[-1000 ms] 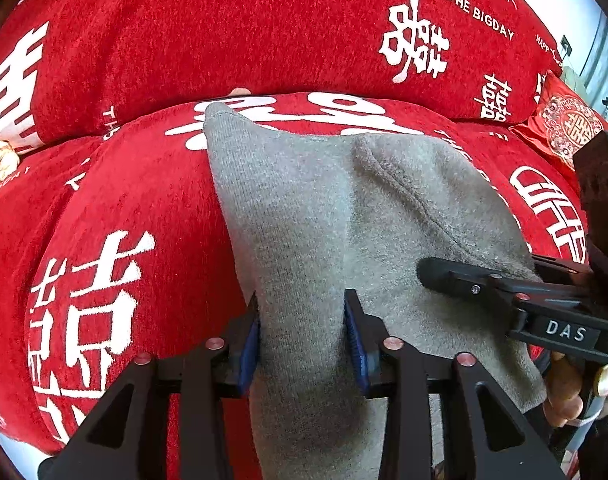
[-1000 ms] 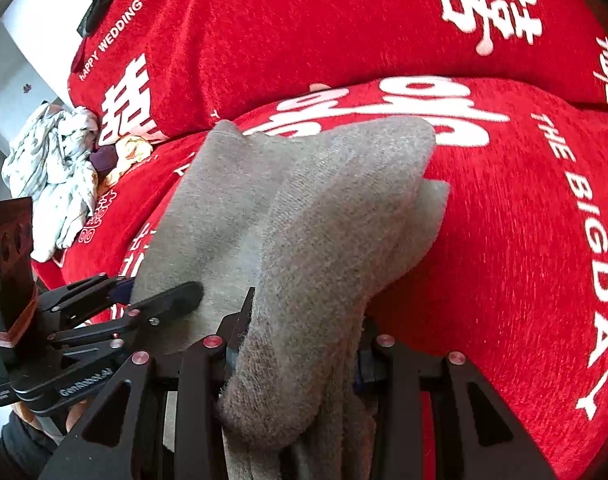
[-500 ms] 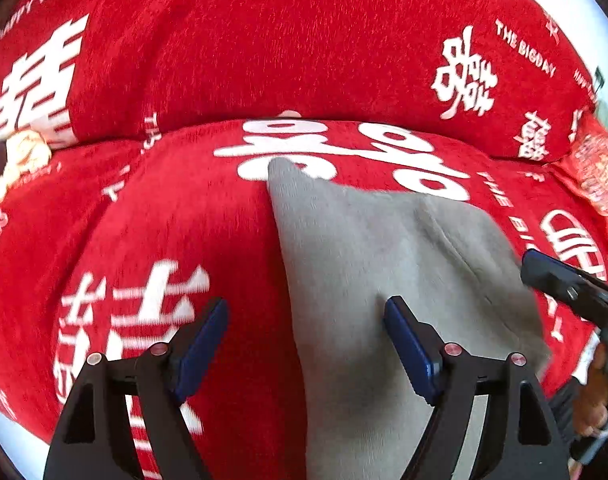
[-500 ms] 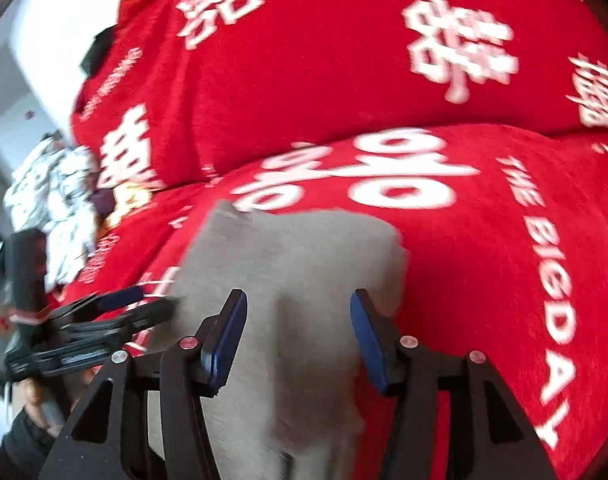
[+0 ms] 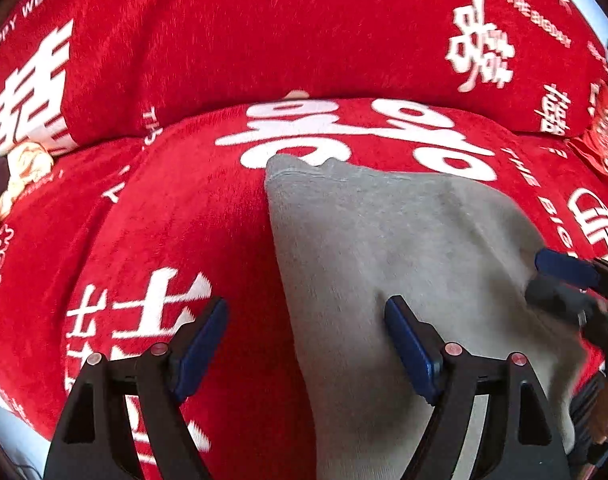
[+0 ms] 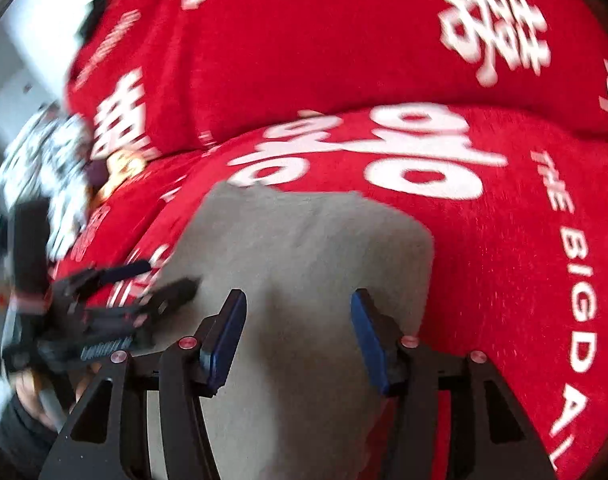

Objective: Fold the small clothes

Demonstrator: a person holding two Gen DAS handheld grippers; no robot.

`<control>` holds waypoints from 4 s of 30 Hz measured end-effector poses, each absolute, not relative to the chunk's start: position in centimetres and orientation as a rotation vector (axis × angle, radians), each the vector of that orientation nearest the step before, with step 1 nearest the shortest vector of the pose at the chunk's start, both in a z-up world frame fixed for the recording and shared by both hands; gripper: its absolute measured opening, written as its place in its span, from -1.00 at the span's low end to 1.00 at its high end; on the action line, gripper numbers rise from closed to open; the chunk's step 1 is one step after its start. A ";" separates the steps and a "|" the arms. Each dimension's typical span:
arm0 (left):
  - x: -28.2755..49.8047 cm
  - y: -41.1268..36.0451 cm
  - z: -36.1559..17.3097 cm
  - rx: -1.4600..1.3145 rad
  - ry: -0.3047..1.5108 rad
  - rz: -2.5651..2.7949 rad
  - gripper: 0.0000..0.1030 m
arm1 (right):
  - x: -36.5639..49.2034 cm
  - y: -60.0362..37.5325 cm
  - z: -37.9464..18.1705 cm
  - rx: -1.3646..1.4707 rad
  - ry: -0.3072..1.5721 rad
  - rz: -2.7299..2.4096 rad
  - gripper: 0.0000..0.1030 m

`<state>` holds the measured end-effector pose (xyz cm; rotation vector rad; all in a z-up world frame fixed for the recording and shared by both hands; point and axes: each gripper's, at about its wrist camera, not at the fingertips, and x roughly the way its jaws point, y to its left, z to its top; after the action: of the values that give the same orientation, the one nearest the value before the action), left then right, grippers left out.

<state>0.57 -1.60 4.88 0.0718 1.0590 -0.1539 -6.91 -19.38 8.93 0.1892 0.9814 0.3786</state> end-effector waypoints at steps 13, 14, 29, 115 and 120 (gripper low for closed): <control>-6.2 -2.8 5.2 0.129 1.039 -0.135 0.58 | -16.5 -17.0 7.7 0.044 0.963 0.423 0.26; -6.5 -2.7 5.4 0.128 1.037 -0.138 0.58 | -16.8 -17.0 7.9 0.032 0.966 0.417 0.26; -9.6 -3.0 6.9 0.068 0.988 -0.095 0.58 | -19.2 -15.0 12.2 -0.102 0.886 0.348 0.30; -9.6 -3.6 6.4 0.110 1.018 -0.042 0.58 | -17.8 -15.2 11.2 -0.185 0.980 0.234 0.35; -9.7 -4.1 6.7 0.129 1.019 -0.048 0.58 | -17.9 -15.2 11.3 -0.183 0.978 0.238 0.35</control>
<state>-9.65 -4.13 6.71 0.1287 1.0193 -0.0478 -17.92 -15.17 11.25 -0.1833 0.9776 0.2377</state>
